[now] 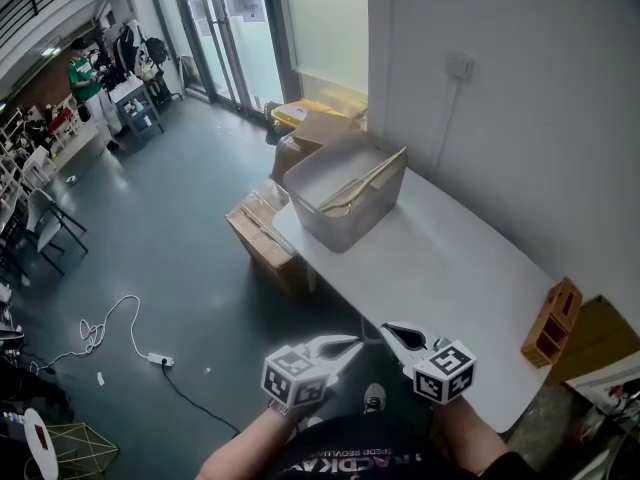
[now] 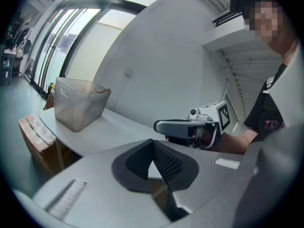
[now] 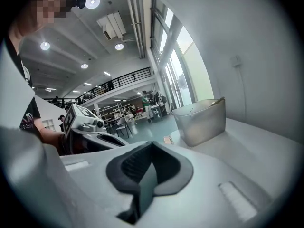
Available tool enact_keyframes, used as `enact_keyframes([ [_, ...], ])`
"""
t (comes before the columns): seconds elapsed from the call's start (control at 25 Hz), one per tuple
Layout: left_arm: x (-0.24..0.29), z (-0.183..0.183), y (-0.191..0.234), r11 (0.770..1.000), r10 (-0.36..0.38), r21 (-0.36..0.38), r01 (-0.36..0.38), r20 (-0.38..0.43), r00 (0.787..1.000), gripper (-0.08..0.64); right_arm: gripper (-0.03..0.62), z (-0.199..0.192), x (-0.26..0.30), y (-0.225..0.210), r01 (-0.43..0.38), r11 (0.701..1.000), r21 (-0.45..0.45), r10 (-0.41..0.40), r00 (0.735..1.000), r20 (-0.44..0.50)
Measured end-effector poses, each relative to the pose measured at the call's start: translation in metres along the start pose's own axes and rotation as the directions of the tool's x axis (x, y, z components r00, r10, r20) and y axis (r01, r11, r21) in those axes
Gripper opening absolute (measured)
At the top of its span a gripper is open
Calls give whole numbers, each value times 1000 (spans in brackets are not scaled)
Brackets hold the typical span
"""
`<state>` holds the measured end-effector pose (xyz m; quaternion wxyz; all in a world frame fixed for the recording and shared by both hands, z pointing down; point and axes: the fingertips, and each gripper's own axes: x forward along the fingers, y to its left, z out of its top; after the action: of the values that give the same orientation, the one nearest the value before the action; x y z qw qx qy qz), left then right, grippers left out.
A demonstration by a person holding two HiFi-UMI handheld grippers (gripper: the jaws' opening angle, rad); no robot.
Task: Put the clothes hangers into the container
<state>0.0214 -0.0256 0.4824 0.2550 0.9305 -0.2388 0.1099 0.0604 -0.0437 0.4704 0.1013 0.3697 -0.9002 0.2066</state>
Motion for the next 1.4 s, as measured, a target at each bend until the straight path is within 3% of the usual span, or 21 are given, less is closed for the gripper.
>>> enact_keyframes([
  [0.72, -89, -70, -13, 997, -73, -28, 72, -25, 997, 5, 3, -69, 19, 126, 12, 1000, 23, -10, 998, -60],
  [1.4, -117, -82, -14, 997, -74, -24, 73, -24, 997, 5, 2, -79, 25, 158, 3, 1000, 17, -2, 998, -62],
])
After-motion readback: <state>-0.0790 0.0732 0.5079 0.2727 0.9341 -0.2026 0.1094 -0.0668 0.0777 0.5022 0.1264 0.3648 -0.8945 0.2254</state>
